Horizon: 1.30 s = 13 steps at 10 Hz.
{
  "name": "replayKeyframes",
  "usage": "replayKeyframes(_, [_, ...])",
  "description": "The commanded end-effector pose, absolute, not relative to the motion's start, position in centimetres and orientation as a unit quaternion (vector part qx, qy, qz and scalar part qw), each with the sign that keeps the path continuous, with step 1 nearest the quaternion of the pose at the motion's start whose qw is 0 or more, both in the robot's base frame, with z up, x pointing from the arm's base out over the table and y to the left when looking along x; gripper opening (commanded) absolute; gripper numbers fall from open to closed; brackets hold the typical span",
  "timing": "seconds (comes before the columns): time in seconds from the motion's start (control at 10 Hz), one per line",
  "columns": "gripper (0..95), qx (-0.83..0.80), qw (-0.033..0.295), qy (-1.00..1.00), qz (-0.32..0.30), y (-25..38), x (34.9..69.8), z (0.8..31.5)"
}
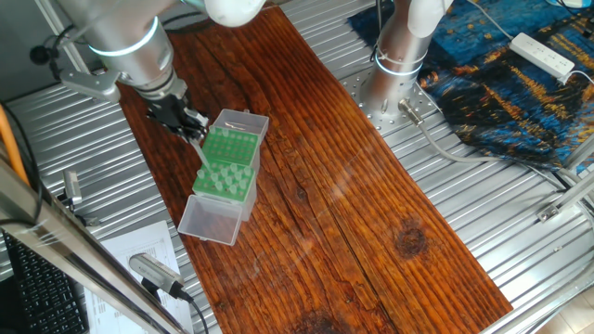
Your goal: Transfer all large pipette tips from one holder to another
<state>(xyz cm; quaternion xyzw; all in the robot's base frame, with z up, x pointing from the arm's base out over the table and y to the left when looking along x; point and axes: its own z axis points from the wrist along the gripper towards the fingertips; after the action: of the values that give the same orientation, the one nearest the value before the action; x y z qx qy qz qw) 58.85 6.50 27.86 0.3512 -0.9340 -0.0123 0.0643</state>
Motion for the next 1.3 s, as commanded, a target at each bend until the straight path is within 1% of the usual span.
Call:
replayKeyframes(0.1, [0.0,0.353,0.067,-0.933,-0.015,6.2,59.0,28.8])
replayKeyframes(0.6, [0.0,0.352,0.070,-0.933,-0.015,5.1,59.2,31.4])
replayKeyframes(1.1, [0.0,0.365,0.060,-0.929,-0.017,2.2,56.6,33.5])
replayKeyframes(1.3, [0.0,0.369,0.053,-0.928,-0.017,1.7,55.8,33.2])
